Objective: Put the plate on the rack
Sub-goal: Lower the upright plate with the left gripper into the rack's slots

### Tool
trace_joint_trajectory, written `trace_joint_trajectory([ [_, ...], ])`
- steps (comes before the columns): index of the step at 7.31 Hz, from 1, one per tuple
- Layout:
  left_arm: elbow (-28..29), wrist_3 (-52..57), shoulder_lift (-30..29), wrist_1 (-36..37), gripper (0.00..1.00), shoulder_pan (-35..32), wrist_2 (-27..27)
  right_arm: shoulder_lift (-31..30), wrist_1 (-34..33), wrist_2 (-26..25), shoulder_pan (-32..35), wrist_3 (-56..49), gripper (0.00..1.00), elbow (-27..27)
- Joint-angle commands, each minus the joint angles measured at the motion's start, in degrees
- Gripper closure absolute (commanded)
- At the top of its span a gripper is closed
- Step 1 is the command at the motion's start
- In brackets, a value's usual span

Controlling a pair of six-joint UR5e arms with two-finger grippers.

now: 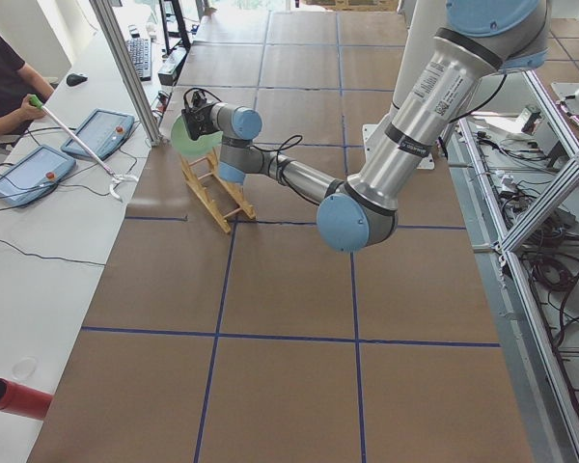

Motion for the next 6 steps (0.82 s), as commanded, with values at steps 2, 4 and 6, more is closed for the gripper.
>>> trace_joint_trajectory([
  [2, 0.3, 2.5, 1.0, 0.3, 1.0, 0.5, 0.0, 0.0, 0.0, 0.0, 0.1, 0.0, 0.0, 0.0],
  [4, 1.8, 2.6, 1.0, 0.9, 1.0, 0.6, 0.0, 0.0, 0.0, 0.0, 0.0, 0.0, 0.0, 0.0],
  [6, 2.7, 2.6, 0.8, 0.9, 1.0, 0.7, 0.0, 0.0, 0.0, 0.0, 0.0, 0.0, 0.0, 0.0],
])
